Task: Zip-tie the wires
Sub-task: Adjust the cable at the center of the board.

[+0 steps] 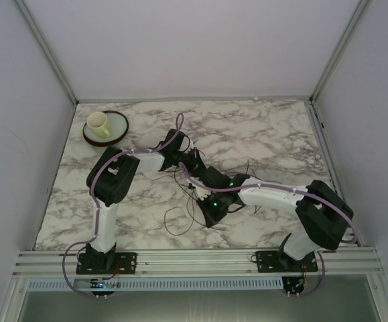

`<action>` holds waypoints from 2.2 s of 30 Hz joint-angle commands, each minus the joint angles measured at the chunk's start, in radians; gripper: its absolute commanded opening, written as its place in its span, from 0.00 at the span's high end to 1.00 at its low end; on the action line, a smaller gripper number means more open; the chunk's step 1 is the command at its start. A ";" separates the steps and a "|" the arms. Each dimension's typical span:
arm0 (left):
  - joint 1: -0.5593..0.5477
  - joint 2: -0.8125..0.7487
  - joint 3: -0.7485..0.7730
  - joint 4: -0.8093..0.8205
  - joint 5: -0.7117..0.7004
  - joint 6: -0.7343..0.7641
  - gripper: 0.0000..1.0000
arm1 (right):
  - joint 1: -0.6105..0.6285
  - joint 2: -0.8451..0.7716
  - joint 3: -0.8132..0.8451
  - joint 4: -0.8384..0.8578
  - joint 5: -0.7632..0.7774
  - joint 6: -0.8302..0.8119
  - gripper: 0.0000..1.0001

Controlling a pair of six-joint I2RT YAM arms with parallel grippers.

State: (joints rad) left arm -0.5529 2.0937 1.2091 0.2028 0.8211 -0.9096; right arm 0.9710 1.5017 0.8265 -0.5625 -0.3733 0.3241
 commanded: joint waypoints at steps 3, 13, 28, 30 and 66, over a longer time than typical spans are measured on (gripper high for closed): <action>-0.004 -0.024 0.024 -0.020 -0.006 -0.005 1.00 | 0.035 0.100 0.145 0.117 0.020 0.012 1.00; -0.004 -0.035 0.020 -0.018 -0.013 -0.011 1.00 | 0.067 0.247 0.286 0.178 0.054 -0.001 1.00; -0.004 -0.030 0.020 -0.017 -0.012 -0.012 1.00 | 0.075 0.288 0.314 0.267 0.036 -0.001 0.76; -0.005 -0.031 0.018 -0.018 -0.011 -0.012 1.00 | 0.075 0.249 0.293 0.258 0.050 -0.004 0.74; -0.005 -0.004 0.071 -0.106 0.082 0.067 1.00 | 0.031 -0.667 -0.569 0.862 0.368 -0.869 0.11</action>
State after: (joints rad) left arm -0.5564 2.0937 1.2507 0.1303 0.8631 -0.8593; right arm 0.9871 0.8474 0.2867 0.2291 0.0631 -0.3408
